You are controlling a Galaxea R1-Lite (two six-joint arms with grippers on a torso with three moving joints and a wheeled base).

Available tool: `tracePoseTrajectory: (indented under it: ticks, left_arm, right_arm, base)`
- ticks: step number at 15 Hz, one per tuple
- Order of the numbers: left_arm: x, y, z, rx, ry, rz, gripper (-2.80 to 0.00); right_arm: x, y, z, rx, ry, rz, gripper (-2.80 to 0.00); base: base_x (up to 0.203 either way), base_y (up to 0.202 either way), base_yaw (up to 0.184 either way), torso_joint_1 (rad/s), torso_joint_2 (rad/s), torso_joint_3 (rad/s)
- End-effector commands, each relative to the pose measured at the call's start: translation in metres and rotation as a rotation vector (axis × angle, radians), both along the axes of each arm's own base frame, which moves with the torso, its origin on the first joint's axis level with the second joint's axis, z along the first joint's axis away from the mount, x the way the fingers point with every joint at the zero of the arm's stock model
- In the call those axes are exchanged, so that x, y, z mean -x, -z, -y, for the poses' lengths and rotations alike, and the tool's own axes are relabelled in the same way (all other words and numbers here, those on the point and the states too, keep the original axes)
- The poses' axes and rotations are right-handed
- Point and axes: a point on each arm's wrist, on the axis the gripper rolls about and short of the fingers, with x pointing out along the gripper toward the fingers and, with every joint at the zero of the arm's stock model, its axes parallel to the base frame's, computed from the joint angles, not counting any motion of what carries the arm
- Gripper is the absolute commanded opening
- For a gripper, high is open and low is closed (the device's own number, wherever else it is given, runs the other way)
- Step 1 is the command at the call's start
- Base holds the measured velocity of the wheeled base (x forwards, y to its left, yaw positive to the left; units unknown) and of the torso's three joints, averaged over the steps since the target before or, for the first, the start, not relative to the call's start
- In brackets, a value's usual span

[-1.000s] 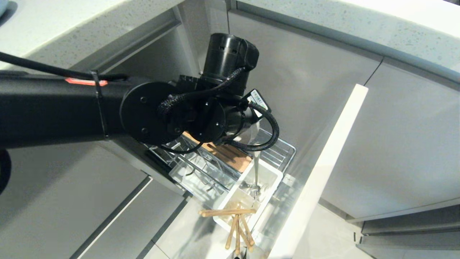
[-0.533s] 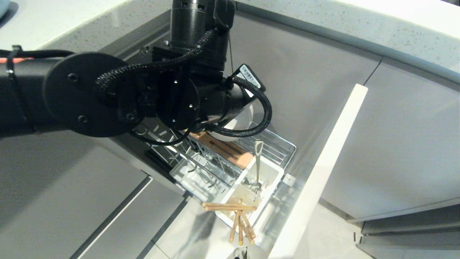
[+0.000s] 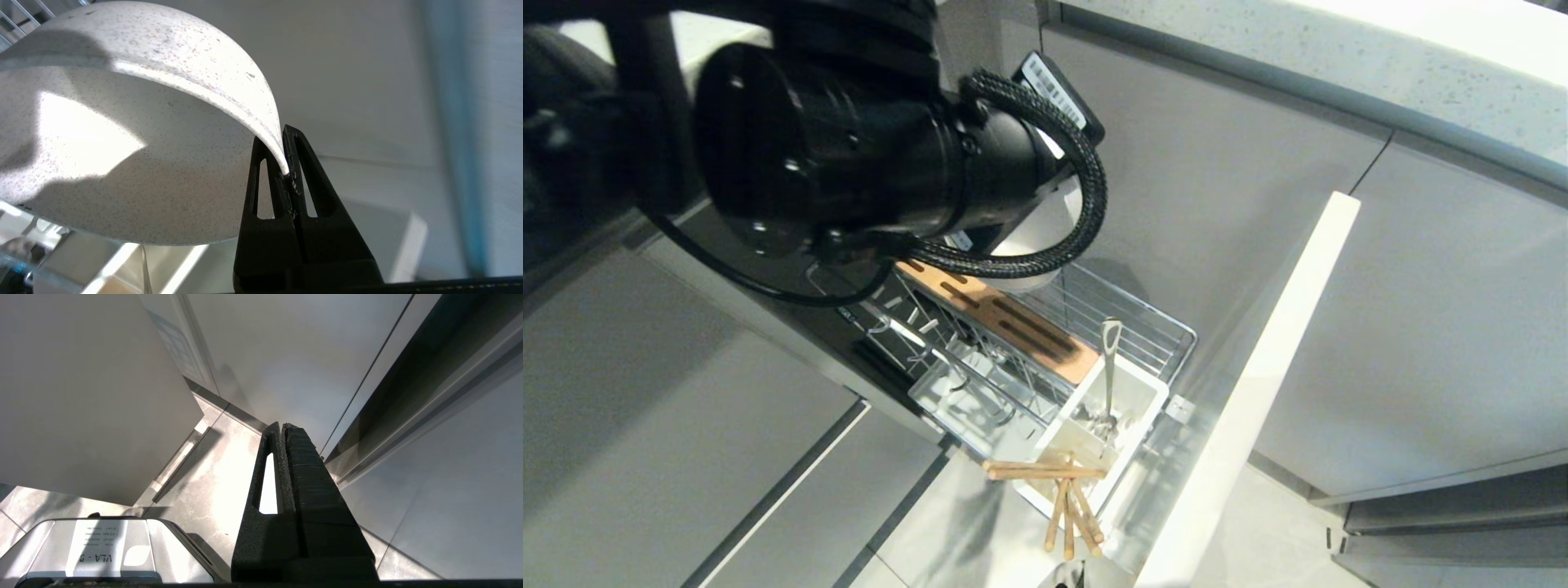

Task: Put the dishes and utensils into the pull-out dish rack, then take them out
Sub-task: Take the bowl out of the cupboard

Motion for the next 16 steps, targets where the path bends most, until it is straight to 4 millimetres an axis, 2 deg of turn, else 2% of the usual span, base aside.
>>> tracePoseTrajectory:
  ticks: [1,3,9,12,16]
  left_arm:
    - [0.028,-0.028,-0.024,0.071,0.023,0.058,-2.80]
    - [0.043,-0.050,-0.041,0.050,0.033,0.153,-2.80]
    - [0.059,-0.105,-0.072,-0.105,-0.035,0.423,-2.80]
    - [0.058,-0.110,-0.078,-0.259,-0.124,0.480,-2.80]
    - [0.037,-0.109,-0.099,-0.449,-0.350,0.451,-2.80]
  right_arm:
    - [0.000,0.000,0.000,0.000,0.000,0.000,-2.80]
    - [0.000,0.000,0.000,0.000,-0.001,-0.001,-2.80]
    - [0.000,0.000,0.000,0.000,0.000,0.000,-2.80]
    - [0.000,0.000,0.000,0.000,0.000,-0.001,-2.80]
    - [0.000,0.000,0.000,0.000,-0.001,0.000,-2.80]
  base:
    - [0.000,0.000,0.000,0.000,0.00,0.000]
    - [0.000,0.000,0.000,0.000,0.00,0.000]
    - [0.000,0.000,0.000,0.000,0.00,0.000]
    - [0.000,0.000,0.000,0.000,0.00,0.000]
    - [0.000,0.000,0.000,0.000,0.00,0.000]
